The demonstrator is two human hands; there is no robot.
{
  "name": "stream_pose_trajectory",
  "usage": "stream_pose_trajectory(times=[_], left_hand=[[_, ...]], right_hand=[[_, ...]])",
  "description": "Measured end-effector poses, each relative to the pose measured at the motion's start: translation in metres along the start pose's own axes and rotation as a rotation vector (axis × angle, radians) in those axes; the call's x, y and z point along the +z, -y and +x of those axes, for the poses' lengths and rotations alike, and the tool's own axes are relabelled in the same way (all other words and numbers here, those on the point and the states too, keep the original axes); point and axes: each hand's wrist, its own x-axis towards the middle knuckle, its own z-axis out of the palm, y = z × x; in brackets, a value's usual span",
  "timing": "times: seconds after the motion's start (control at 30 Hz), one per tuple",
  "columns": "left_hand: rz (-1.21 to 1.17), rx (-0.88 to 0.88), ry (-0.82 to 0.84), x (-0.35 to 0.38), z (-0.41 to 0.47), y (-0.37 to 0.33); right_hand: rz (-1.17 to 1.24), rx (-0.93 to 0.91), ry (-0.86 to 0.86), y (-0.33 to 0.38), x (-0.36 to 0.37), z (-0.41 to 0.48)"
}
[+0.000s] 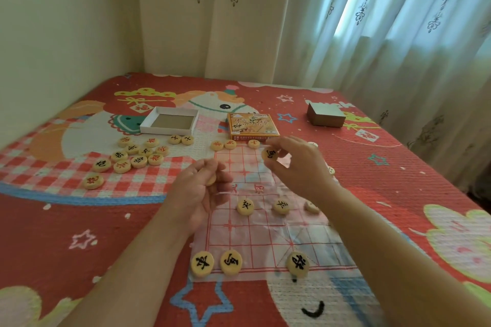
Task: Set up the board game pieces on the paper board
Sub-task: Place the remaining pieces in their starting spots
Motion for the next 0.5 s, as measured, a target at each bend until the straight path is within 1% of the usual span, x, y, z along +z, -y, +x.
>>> stream_pose_trajectory(times=[0.07, 0.2, 0.37, 0.5], left_hand=[[0.016, 0.01, -0.039, -0.004, 0.002, 0.0], [-0.03, -0.008, -0.043, -0.005, 0.005, 0.0], [-0.116, -0.05, -0.047, -0.005, 0.007, -0.001], [-0.105, -0.07, -0.041, -0.003, 0.007, -0.001]], right_hand=[[-0.031, 0.087, 0.003, -0.019, -0.005, 0.003], [-0.03, 0.226, 0.009, -0.042, -0.008, 0.001], [-0.01, 0.233, 0.022, -0.048, -0.009, 0.001], [0.017, 0.242, 0.054, -0.045, -0.02, -0.008]])
